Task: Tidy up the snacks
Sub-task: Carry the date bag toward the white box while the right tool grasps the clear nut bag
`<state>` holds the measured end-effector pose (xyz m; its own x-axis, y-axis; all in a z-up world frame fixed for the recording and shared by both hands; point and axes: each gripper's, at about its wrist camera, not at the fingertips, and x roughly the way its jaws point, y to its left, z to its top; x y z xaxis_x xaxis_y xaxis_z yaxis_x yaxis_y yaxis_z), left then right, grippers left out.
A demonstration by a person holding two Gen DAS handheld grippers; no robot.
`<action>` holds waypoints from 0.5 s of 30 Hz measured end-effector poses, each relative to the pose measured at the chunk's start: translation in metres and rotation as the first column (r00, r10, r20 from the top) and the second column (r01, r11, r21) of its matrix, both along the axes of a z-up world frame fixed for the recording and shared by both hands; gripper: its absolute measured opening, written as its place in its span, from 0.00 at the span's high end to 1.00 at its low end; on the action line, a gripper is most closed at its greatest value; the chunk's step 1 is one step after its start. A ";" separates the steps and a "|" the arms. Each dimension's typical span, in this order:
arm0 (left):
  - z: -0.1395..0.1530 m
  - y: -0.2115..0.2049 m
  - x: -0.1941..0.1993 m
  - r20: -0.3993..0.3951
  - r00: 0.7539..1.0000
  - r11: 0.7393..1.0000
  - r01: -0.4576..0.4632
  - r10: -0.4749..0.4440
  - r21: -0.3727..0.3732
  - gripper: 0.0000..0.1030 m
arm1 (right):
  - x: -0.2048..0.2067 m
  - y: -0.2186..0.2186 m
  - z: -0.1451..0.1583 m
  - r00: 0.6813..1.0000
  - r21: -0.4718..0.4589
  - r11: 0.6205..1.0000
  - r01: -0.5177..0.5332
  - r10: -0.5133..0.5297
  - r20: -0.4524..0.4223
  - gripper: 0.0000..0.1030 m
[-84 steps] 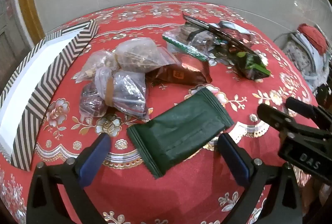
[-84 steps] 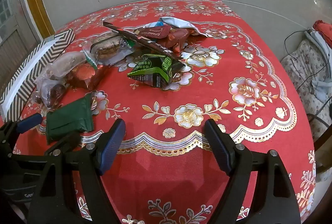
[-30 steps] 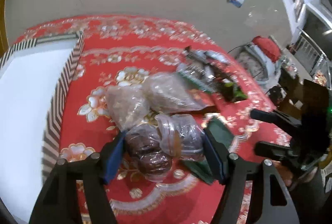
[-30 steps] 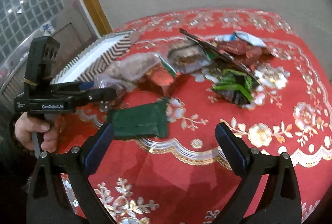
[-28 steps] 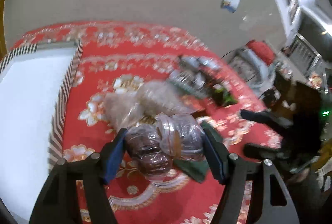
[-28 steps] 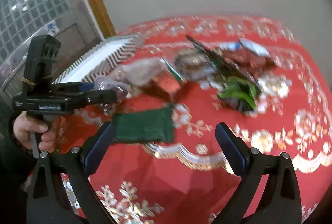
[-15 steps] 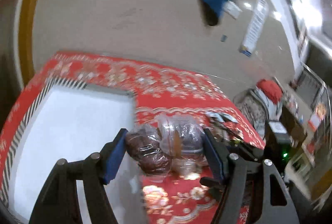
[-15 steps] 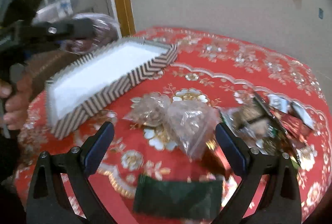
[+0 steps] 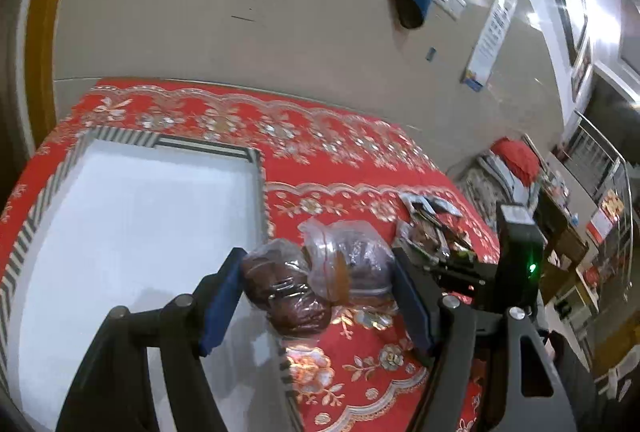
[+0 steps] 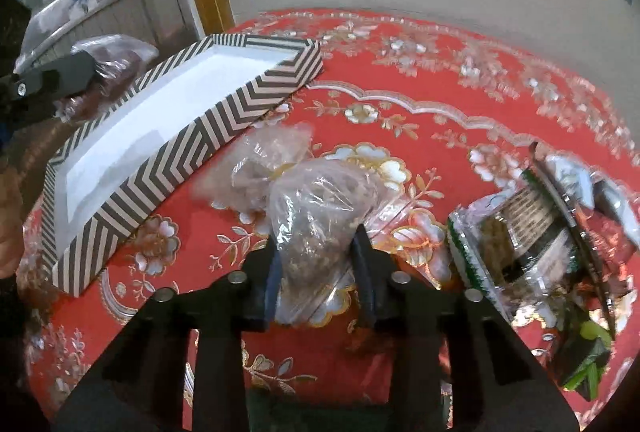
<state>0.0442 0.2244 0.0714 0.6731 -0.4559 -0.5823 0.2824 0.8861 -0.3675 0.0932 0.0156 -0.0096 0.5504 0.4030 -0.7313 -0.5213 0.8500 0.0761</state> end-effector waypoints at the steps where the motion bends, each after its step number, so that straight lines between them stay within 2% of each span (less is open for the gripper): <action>1: -0.001 -0.003 0.000 0.000 1.000 1.000 0.008 -0.008 0.002 0.29 | -0.004 0.000 0.002 1.000 0.001 1.000 0.003 -0.003 0.016 0.74; 6: -0.006 -0.021 -0.004 -0.002 0.997 0.997 0.079 -0.079 0.008 0.29 | -0.027 -0.007 0.013 0.996 0.026 0.999 0.029 -0.031 0.085 0.75; 10: -0.011 -0.037 -0.008 -0.003 0.991 0.990 0.137 -0.137 0.024 0.29 | -0.045 -0.020 0.032 0.984 0.086 0.994 0.071 -0.084 0.158 0.75; 13: -0.014 -0.052 -0.013 -0.001 0.985 0.983 0.172 -0.172 0.070 0.29 | -0.059 -0.034 0.044 0.964 0.123 0.983 0.132 -0.156 0.213 0.75; 15: -0.016 -0.064 -0.018 -0.003 0.985 0.976 0.170 -0.171 0.136 0.29 | -0.068 -0.048 0.046 0.945 0.144 0.972 0.188 -0.219 0.242 0.75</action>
